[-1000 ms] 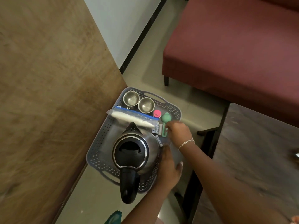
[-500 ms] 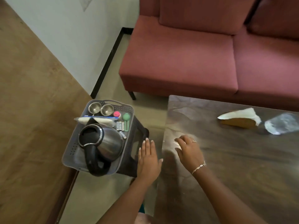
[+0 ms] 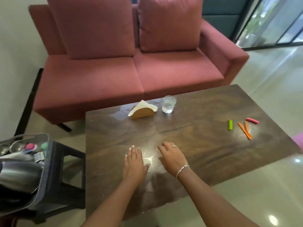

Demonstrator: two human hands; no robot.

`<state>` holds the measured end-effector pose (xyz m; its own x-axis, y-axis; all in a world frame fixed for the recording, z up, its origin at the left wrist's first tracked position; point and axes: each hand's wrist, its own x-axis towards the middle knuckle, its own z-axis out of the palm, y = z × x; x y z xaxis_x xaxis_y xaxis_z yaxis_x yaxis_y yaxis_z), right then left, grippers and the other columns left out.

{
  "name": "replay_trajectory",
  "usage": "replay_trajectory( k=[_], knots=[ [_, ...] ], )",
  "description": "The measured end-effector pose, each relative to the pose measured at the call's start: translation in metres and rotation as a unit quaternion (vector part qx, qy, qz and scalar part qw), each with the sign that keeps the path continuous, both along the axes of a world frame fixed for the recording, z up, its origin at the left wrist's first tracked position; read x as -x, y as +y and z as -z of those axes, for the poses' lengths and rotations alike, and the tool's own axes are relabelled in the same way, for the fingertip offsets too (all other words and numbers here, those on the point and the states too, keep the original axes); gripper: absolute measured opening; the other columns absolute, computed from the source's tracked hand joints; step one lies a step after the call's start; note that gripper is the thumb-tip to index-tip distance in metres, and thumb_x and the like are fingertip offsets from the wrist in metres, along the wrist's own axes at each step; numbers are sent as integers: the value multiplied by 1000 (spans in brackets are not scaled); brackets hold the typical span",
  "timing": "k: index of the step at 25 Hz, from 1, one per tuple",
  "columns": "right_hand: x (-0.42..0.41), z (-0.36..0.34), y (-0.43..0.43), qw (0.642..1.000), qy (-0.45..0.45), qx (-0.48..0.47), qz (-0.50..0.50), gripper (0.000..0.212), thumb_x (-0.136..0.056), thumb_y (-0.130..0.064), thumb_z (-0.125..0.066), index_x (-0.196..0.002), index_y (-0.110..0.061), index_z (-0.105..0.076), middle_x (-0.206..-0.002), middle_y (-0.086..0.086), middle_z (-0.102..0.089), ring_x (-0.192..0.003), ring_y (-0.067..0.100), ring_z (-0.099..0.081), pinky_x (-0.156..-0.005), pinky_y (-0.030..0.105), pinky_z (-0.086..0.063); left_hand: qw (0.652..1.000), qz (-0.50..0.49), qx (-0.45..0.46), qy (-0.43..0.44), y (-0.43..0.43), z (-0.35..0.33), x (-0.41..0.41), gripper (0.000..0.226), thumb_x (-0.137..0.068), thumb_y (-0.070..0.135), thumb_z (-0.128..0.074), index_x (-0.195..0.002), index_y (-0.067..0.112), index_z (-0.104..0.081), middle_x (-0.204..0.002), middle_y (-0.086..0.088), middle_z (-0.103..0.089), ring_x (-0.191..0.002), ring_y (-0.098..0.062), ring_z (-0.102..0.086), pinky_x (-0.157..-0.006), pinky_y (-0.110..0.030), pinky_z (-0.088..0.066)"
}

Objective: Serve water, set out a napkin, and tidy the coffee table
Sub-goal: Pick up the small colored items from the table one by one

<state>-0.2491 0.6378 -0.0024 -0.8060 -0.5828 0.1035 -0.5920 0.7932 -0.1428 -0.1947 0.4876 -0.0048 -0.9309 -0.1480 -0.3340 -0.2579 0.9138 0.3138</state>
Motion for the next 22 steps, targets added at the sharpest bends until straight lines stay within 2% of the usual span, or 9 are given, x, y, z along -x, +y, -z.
replay_trajectory(
  k=[4, 10, 16, 22],
  knots=[
    [10, 4, 47, 998, 25, 5, 59, 52, -41, -29, -88, -85, -13, -66, -82, 6, -66, -69, 23, -65, -62, 25, -55, 997, 71, 7, 14, 39, -4, 23, 73, -94, 44, -39, -147, 9, -4, -158, -14, 5, -146, -27, 5, -118, -39, -2],
    [29, 12, 95, 996, 24, 17, 85, 46, -44, -25, -87, -82, -13, -65, -78, 4, -63, -66, 23, -63, -60, 24, -54, 995, 99, -10, 7, 72, 4, 71, 72, -94, 42, -41, -148, 11, -5, -158, -13, 4, -146, -26, 6, -118, -38, -1],
    [74, 19, 158, 986, -7, 31, 166, 33, -58, -8, -80, -87, -5, -64, -82, 13, -63, -70, 33, -62, -62, 35, -55, 988, 150, -29, 25, 104, 8, 114, 62, -94, 36, -45, -143, 8, -19, -157, -12, -8, -146, -24, -3, -118, -35, -2],
    [135, 45, 254, 986, -9, 10, 164, 40, -49, -2, -85, -84, -5, -66, -76, 9, -64, -62, 29, -63, -56, 31, -54, 990, 140, -21, 18, 165, 21, 176, 56, -93, 34, -47, -138, 7, -28, -155, -15, -18, -145, -25, -13, -118, -35, -7]
  ],
)
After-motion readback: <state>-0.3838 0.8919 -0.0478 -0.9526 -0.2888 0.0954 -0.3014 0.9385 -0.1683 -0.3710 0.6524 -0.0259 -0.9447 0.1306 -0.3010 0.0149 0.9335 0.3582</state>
